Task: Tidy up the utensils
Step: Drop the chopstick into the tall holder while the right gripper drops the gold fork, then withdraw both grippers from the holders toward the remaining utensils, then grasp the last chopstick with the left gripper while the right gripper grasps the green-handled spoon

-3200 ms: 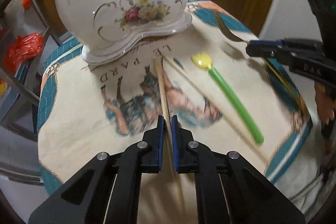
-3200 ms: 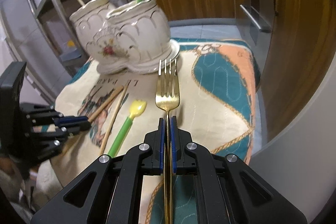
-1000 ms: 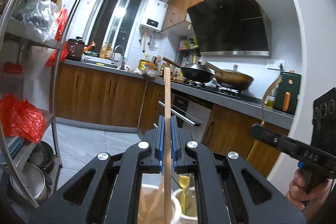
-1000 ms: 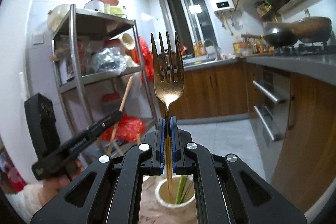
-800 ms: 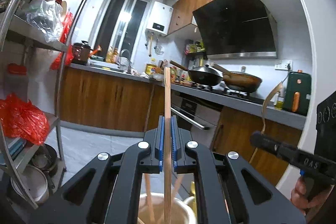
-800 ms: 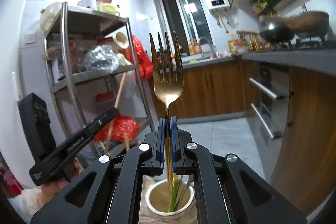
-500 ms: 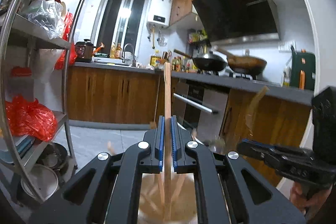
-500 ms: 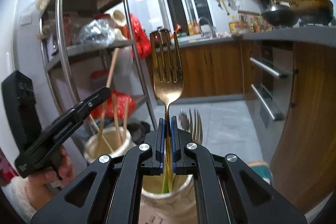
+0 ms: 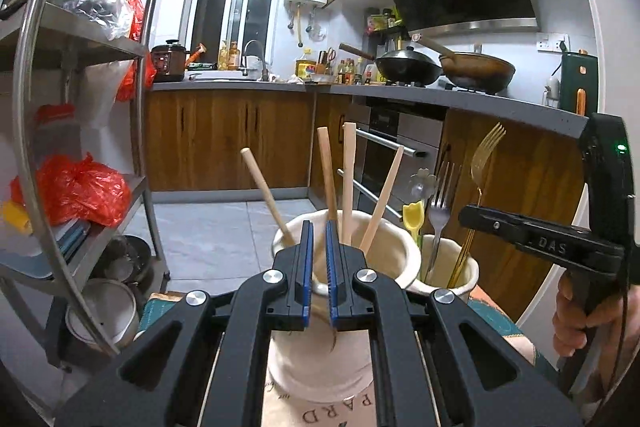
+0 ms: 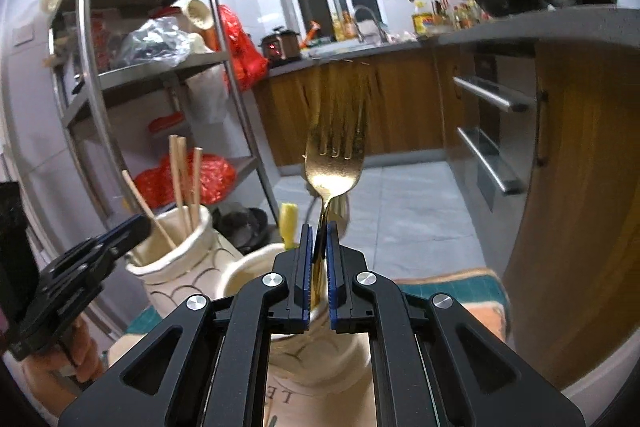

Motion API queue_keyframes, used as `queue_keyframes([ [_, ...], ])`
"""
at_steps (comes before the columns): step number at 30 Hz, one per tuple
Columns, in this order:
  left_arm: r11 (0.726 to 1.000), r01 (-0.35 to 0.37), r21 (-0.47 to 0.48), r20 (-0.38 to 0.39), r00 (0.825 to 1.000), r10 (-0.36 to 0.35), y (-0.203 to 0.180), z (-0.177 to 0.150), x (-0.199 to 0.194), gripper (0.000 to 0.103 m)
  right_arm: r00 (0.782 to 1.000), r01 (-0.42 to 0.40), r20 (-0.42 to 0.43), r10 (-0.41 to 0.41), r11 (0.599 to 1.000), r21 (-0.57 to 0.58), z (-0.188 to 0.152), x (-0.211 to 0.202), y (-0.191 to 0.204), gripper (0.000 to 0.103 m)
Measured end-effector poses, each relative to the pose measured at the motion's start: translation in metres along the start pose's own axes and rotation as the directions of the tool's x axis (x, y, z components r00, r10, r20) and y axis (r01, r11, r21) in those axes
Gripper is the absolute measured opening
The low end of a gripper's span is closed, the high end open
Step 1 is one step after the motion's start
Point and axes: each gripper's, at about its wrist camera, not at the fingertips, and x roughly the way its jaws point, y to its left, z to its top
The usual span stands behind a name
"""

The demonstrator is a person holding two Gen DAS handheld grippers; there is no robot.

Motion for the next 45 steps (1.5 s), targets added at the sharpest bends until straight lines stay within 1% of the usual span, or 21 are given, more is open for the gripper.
queue_keyframes([
  [2,1.000,-0.002,0.010,-0.006,1.000,0.002,0.000,0.001,-0.006,0.008,1.000,0.011,-0.005,-0.011,1.000,0.002,-0.001,0.000,0.000,0.011],
  [3,1.000,0.000,0.014,-0.008,1.000,0.000,-0.001,0.001,-0.009,0.012,1.000,0.014,-0.008,-0.014,1.000,0.000,-0.002,-0.001,0.000,0.014],
  [5,1.000,-0.002,0.026,-0.009,1.000,0.002,-0.004,0.002,-0.015,0.023,1.000,0.005,-0.009,-0.005,1.000,0.005,-0.003,-0.006,-0.001,0.026],
  [6,0.999,-0.004,0.032,-0.009,1.000,0.004,-0.005,0.003,-0.019,0.031,1.000,0.004,-0.006,-0.004,1.000,0.002,-0.003,-0.010,0.000,0.028],
  [8,0.999,-0.008,0.044,-0.009,1.000,0.009,-0.007,0.003,-0.026,0.036,1.000,0.011,-0.006,-0.011,1.000,-0.004,-0.004,-0.016,-0.001,0.031],
  [12,0.998,-0.026,0.055,-0.022,0.999,0.028,-0.007,0.002,-0.039,0.056,1.000,0.023,-0.017,-0.023,1.000,-0.001,-0.009,-0.032,-0.004,0.046],
  [14,0.998,-0.039,0.057,-0.031,0.999,0.040,-0.006,0.000,-0.047,0.062,0.999,0.026,-0.038,-0.026,1.000,0.000,-0.014,-0.039,-0.006,0.053],
  [15,0.997,-0.046,0.058,-0.036,0.998,0.048,-0.006,-0.001,-0.049,0.068,0.998,0.031,-0.053,-0.031,1.000,-0.004,-0.018,-0.042,-0.006,0.055],
  [16,0.997,-0.057,0.058,-0.044,0.997,0.059,-0.006,-0.002,-0.051,0.079,0.997,0.031,-0.067,-0.031,1.000,-0.008,-0.021,-0.044,-0.007,0.062],
  [17,0.996,-0.071,0.056,-0.052,0.996,0.074,-0.006,-0.004,-0.055,0.086,0.997,0.028,-0.077,-0.029,1.000,-0.009,-0.023,-0.046,-0.008,0.069],
  [18,0.995,-0.083,0.054,-0.055,0.995,0.086,-0.005,-0.005,-0.058,0.098,0.995,0.026,-0.091,-0.027,1.000,-0.012,-0.027,-0.048,-0.008,0.073],
  [19,0.994,-0.095,0.052,-0.054,0.994,0.098,-0.005,-0.008,-0.062,0.098,0.994,0.025,-0.108,-0.026,1.000,-0.017,-0.030,-0.050,-0.008,0.082],
  [22,0.993,-0.109,0.053,-0.095,0.989,0.114,-0.004,-0.016,-0.066,0.098,0.988,0.035,-0.152,-0.039,0.999,-0.029,-0.041,-0.056,-0.008,0.090],
  [25,0.993,-0.112,0.040,-0.151,0.982,0.117,-0.001,-0.026,-0.066,0.098,0.980,0.038,-0.196,-0.047,0.998,-0.051,-0.053,-0.058,-0.006,0.092],
  [29,0.993,-0.117,0.031,-0.223,0.967,0.121,0.003,-0.047,-0.063,0.098,0.958,0.041,-0.278,-0.065,0.995,-0.092,-0.074,-0.050,0.001,0.092],
  [34,0.995,-0.099,0.011,-0.312,0.945,0.098,0.000,-0.073,-0.058,0.097,0.923,0.049,-0.377,-0.083,0.994,-0.097,-0.096,-0.037,0.006,0.092],
  [36,0.996,-0.090,0.007,-0.334,0.939,0.087,-0.002,-0.080,-0.058,0.097,0.909,0.048,-0.407,-0.087,0.993,-0.104,-0.104,-0.034,0.008,0.092],
  [40,0.997,-0.076,0.023,-0.360,0.929,0.079,-0.007,-0.090,-0.058,0.097,0.895,0.039,-0.437,-0.088,0.992,-0.120,-0.114,-0.031,0.016,0.091],
  [42,0.997,-0.070,0.024,-0.363,0.929,0.074,-0.009,-0.091,-0.057,0.097,0.889,0.029,-0.449,-0.088,0.990,-0.138,-0.117,-0.029,0.021,0.082],
  [44,0.998,-0.061,0.022,-0.364,0.929,0.065,-0.010,-0.091,-0.058,0.097,0.880,0.018,-0.466,-0.089,0.988,-0.155,-0.121,-0.028,0.028,0.070],
  [45,0.998,-0.058,0.024,-0.364,0.929,0.063,-0.011,-0.091,-0.058,0.097,0.875,0.011,-0.475,-0.088,0.987,-0.162,-0.123,-0.027,0.031,0.062],
])
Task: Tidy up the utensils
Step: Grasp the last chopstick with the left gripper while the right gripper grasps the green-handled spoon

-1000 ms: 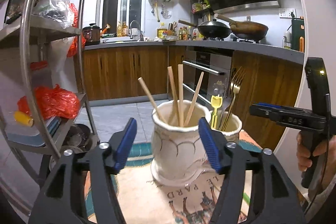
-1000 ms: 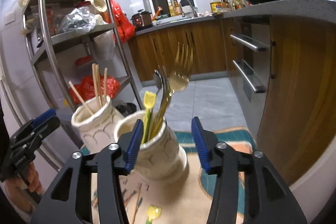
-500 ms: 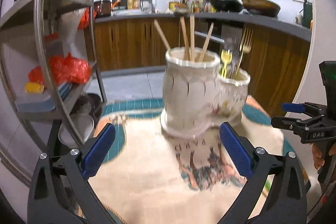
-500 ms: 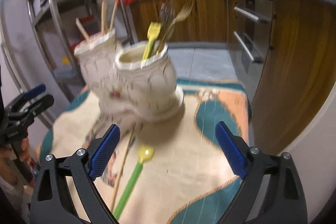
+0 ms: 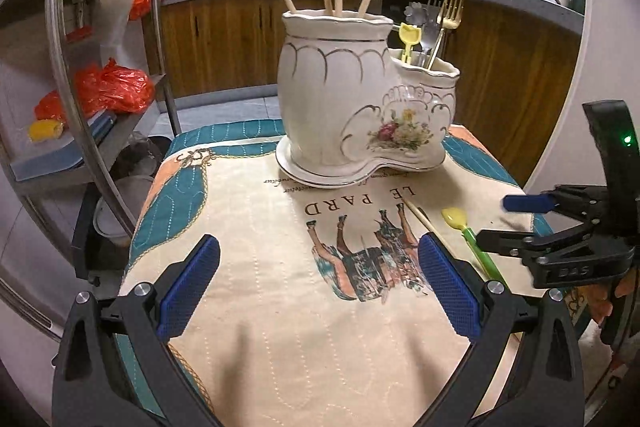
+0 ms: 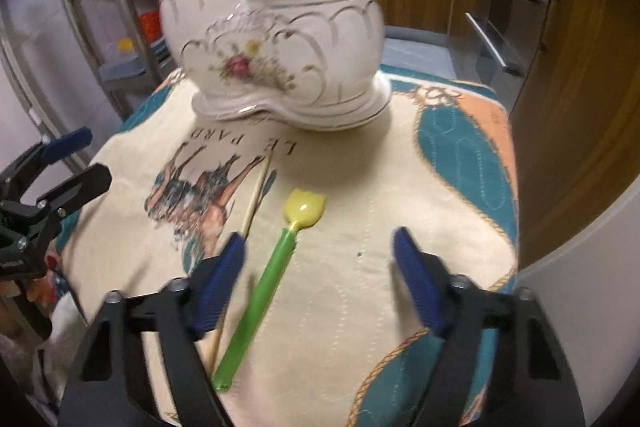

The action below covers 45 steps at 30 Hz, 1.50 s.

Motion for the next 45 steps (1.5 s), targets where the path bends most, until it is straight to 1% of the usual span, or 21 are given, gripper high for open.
queue_keyframes([
  [2,1.000,-0.005,0.007,0.000,1.000,0.005,-0.002,-0.001,-0.001,0.097,1.000,-0.011,-0.014,0.010,1.000,-0.014,0.000,0.002,0.004,0.046],
  [3,1.000,-0.007,0.007,-0.001,1.000,0.007,-0.002,-0.001,-0.001,0.097,1.000,-0.020,-0.025,0.020,0.999,-0.029,-0.001,0.004,0.008,0.042],
  [5,1.000,-0.003,0.004,-0.006,1.000,0.003,-0.001,-0.001,0.000,0.097,0.999,-0.024,-0.037,0.022,0.998,-0.054,-0.003,0.007,0.012,0.029],
  [6,1.000,-0.001,0.003,-0.009,1.000,0.001,-0.002,-0.001,0.000,0.097,0.999,-0.018,-0.029,0.016,0.998,-0.067,-0.003,0.007,0.013,0.025],
  [8,1.000,-0.001,0.008,-0.015,1.000,0.001,-0.004,-0.001,0.000,0.097,0.999,-0.037,-0.030,0.035,0.997,-0.064,-0.003,0.005,0.010,0.014],
  [10,1.000,0.003,0.012,-0.021,1.000,-0.003,-0.006,-0.001,0.000,0.097,0.999,-0.037,-0.020,0.036,0.998,-0.056,-0.003,0.002,0.005,0.010],
  [16,0.999,0.031,0.026,-0.069,0.997,-0.029,-0.026,0.002,0.008,0.097,0.998,-0.028,0.047,0.030,0.999,-0.033,-0.005,-0.018,-0.015,0.010],
  [18,0.998,0.055,0.022,-0.106,0.993,-0.053,-0.037,0.003,0.014,0.097,0.997,-0.030,0.068,0.031,0.999,-0.017,-0.006,-0.024,-0.024,0.010],
  [20,0.995,0.097,0.001,-0.153,0.984,-0.096,-0.048,0.004,0.022,0.097,0.996,-0.031,0.083,0.031,1.000,0.001,-0.006,-0.028,-0.031,0.010],
  [21,0.994,0.111,-0.009,-0.171,0.979,-0.110,-0.054,0.004,0.025,0.094,0.995,-0.038,0.092,0.036,0.999,0.010,-0.007,-0.031,-0.036,0.010],
  [22,0.993,0.120,-0.012,-0.190,0.974,-0.121,-0.059,0.004,0.029,0.086,0.994,-0.041,0.098,0.039,0.999,0.016,-0.007,-0.032,-0.038,0.010],
  [23,0.991,0.131,-0.011,-0.210,0.969,-0.130,-0.066,0.004,0.034,0.082,0.994,-0.043,0.104,0.040,0.999,0.023,-0.007,-0.034,-0.041,0.010],
  [28,0.993,0.115,0.022,-0.260,0.960,-0.106,-0.092,0.003,0.051,0.055,0.992,-0.046,0.120,0.041,0.998,0.038,-0.012,-0.040,-0.053,0.010],
  [30,0.995,0.093,0.046,-0.272,0.959,-0.077,-0.100,0.002,0.056,0.052,0.991,-0.051,0.122,0.046,0.998,0.043,-0.015,-0.041,-0.056,0.010],
  [32,0.994,0.060,0.086,-0.285,0.958,-0.034,-0.106,0.000,0.063,0.038,0.991,-0.059,0.122,0.054,0.997,0.042,-0.015,-0.040,-0.057,0.010],
  [33,0.994,0.050,0.101,-0.275,0.961,-0.021,-0.107,0.000,0.063,0.029,0.991,-0.063,0.123,0.057,0.997,0.038,-0.015,-0.040,-0.056,0.010],
  [34,0.992,0.052,0.118,-0.272,0.962,-0.018,-0.108,0.000,0.063,0.015,0.991,-0.065,0.122,0.060,0.997,0.035,-0.016,-0.040,-0.056,0.010],
  [36,0.988,0.079,0.135,-0.292,0.956,-0.036,-0.105,0.003,0.064,0.008,0.990,-0.073,0.119,0.070,0.997,0.021,-0.016,-0.040,-0.054,0.010],
  [39,0.983,0.105,0.152,-0.312,0.948,-0.053,-0.092,0.006,0.059,0.005,0.990,-0.080,0.114,0.079,0.997,0.004,-0.017,-0.039,-0.050,0.010],
  [43,0.967,0.150,0.204,-0.376,0.924,-0.064,-0.076,0.002,0.050,0.005,0.993,-0.087,0.077,0.089,0.996,-0.033,-0.019,-0.032,-0.043,0.010],
  [45,0.964,0.162,0.210,-0.389,0.918,-0.070,-0.069,0.000,0.046,0.005,0.995,-0.083,0.051,0.086,0.995,-0.050,-0.021,-0.026,-0.039,0.010],
])
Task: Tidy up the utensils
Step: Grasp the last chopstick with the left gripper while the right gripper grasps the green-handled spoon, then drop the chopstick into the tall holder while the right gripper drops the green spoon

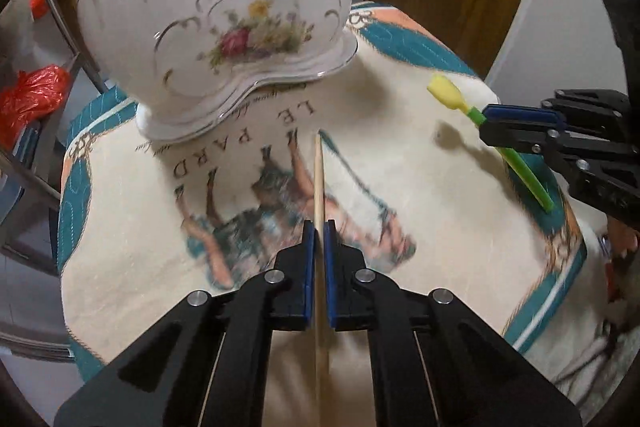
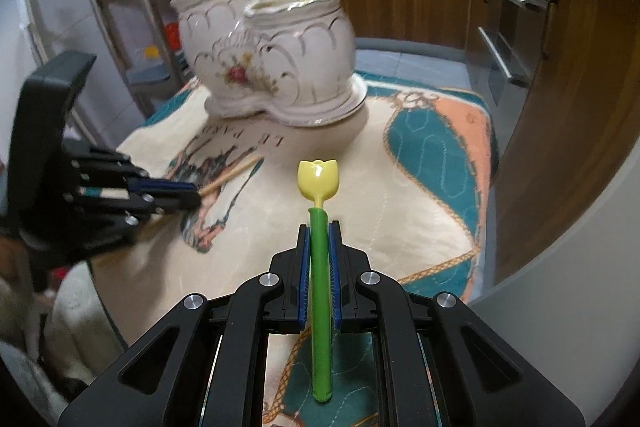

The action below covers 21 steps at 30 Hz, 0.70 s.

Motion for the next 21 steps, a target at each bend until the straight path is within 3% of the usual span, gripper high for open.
queue_keyframes([
  [6,1.000,0.007,-0.005,0.009,1.000,-0.007,0.002,-0.006,-0.003,0.008,0.996,0.043,-0.071,-0.047,0.998,-0.052,-0.004,0.014,0.011,0.011],
  [10,1.000,0.018,-0.007,0.027,0.999,-0.017,-0.003,-0.005,0.000,0.019,0.995,0.061,-0.077,-0.067,0.996,-0.069,-0.005,0.015,0.014,0.016],
  [12,1.000,0.007,0.002,0.044,0.999,-0.007,-0.007,-0.006,0.001,0.020,0.995,0.060,-0.074,-0.065,0.996,-0.068,-0.006,0.014,0.013,0.016],
  [18,1.000,0.008,-0.005,0.072,0.997,-0.008,-0.007,-0.007,0.003,0.020,0.998,0.038,-0.055,-0.039,0.999,-0.024,-0.004,0.016,0.009,0.012],
  [21,1.000,-0.008,-0.002,0.098,0.995,0.009,-0.006,-0.008,0.005,0.008,0.998,0.028,-0.048,-0.028,1.000,-0.012,-0.004,0.015,0.007,0.010],
])
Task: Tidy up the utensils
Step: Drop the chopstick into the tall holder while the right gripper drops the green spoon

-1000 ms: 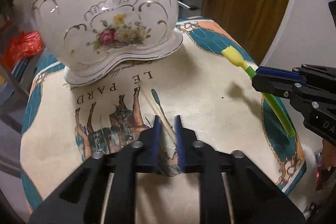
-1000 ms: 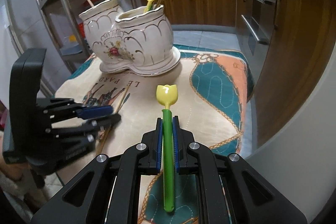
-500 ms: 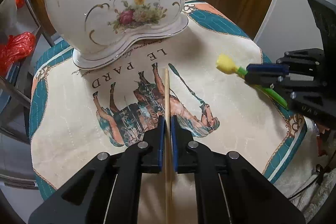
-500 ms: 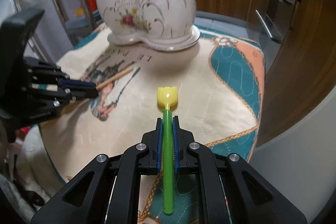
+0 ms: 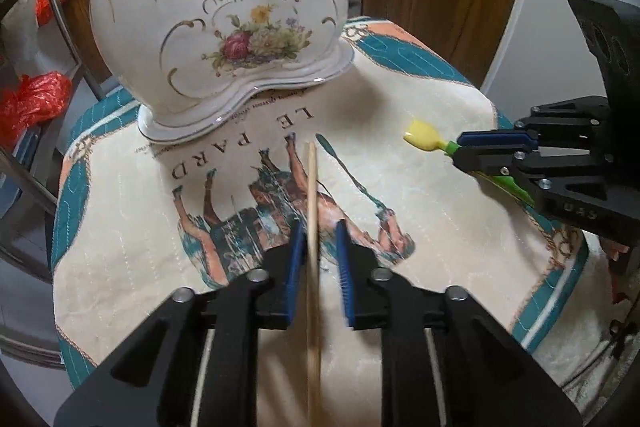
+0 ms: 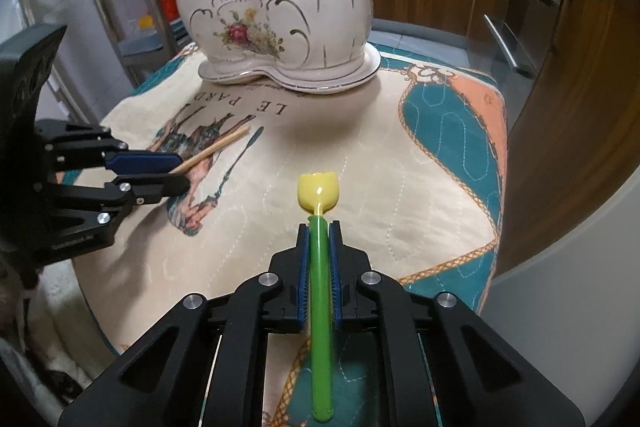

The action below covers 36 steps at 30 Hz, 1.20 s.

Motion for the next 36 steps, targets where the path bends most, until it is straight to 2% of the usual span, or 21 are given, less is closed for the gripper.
queue_keyframes([
  [1,1.000,-0.004,-0.001,0.015,1.000,0.004,0.001,-0.001,0.000,0.005,1.000,-0.003,0.006,0.003,1.000,-0.002,0.000,-0.001,0.001,0.010],
  [10,1.000,0.019,-0.013,0.133,0.991,-0.017,0.018,-0.008,-0.023,0.005,0.986,-0.028,0.164,0.031,0.999,-0.024,0.013,-0.031,0.007,0.010],
  [13,1.000,0.026,0.003,0.222,0.975,-0.026,0.025,-0.004,-0.046,0.005,0.969,-0.050,0.243,0.056,0.998,-0.030,0.027,-0.047,0.008,0.010],
  [15,1.000,0.023,0.002,0.292,0.956,-0.023,0.032,0.002,-0.066,0.005,0.952,-0.066,0.298,0.072,0.997,-0.029,0.039,-0.058,0.009,0.010],
  [18,0.999,0.046,-0.029,0.394,0.919,-0.031,0.047,0.017,-0.092,0.005,0.921,-0.103,0.377,0.097,0.995,-0.003,0.060,-0.070,0.005,0.010],
  [19,0.998,0.057,-0.040,0.431,0.902,-0.034,0.052,0.024,-0.101,0.005,0.902,-0.129,0.416,0.111,0.992,0.015,0.071,-0.075,0.002,0.010],
  [21,0.995,0.077,-0.066,0.510,0.859,-0.033,0.065,0.043,-0.119,0.005,0.867,-0.172,0.481,0.129,0.984,0.047,0.088,-0.082,-0.004,0.010],
  [23,0.991,0.099,-0.084,0.589,0.807,-0.031,0.077,0.063,-0.134,0.005,0.827,-0.224,0.544,0.145,0.971,0.081,0.106,-0.084,-0.011,0.010],
  [24,0.990,0.106,-0.094,0.619,0.785,-0.025,0.081,0.072,-0.138,0.005,0.813,-0.248,0.561,0.157,0.964,0.091,0.112,-0.084,-0.014,0.010],
  [25,0.989,0.112,-0.102,0.640,0.768,-0.021,0.084,0.079,-0.140,0.005,0.795,-0.280,0.582,0.169,0.954,0.107,0.122,-0.082,-0.018,0.010],
  [26,0.985,0.130,-0.117,0.675,0.738,-0.017,0.092,0.092,-0.142,0.005,0.782,-0.303,0.598,0.175,0.945,0.121,0.128,-0.079,-0.021,0.010],
  [27,0.982,0.138,-0.130,0.694,0.720,-0.010,0.096,0.098,-0.143,0.005,0.768,-0.328,0.614,0.180,0.935,0.136,0.137,-0.074,-0.025,0.010],
  [28,0.977,0.146,-0.155,0.723,0.691,0.011,0.103,0.108,-0.143,0.005,0.761,-0.337,0.624,0.177,0.930,0.146,0.141,-0.071,-0.027,0.010],
  [29,0.974,0.148,-0.171,0.741,0.671,0.028,0.107,0.115,-0.143,0.005,0.754,-0.346,0.633,0.175,0.925,0.156,0.146,-0.067,-0.029,0.010],
  [31,0.968,0.119,-0.220,0.763,0.640,0.094,0.113,0.130,-0.139,0.005,0.737,-0.351,0.655,0.166,0.922,0.161,0.152,-0.060,-0.032,0.010],
  [34,0.964,0.063,-0.259,0.777,0.607,0.169,0.110,0.144,-0.131,0.005,0.716,-0.301,0.688,0.116,0.941,0.156,0.159,-0.051,-0.030,0.010],
  [36,0.960,0.051,-0.276,0.779,0.597,0.192,0.109,0.149,-0.124,0.005,0.712,-0.261,0.698,0.080,0.953,0.157,0.162,-0.042,-0.026,0.010],
])
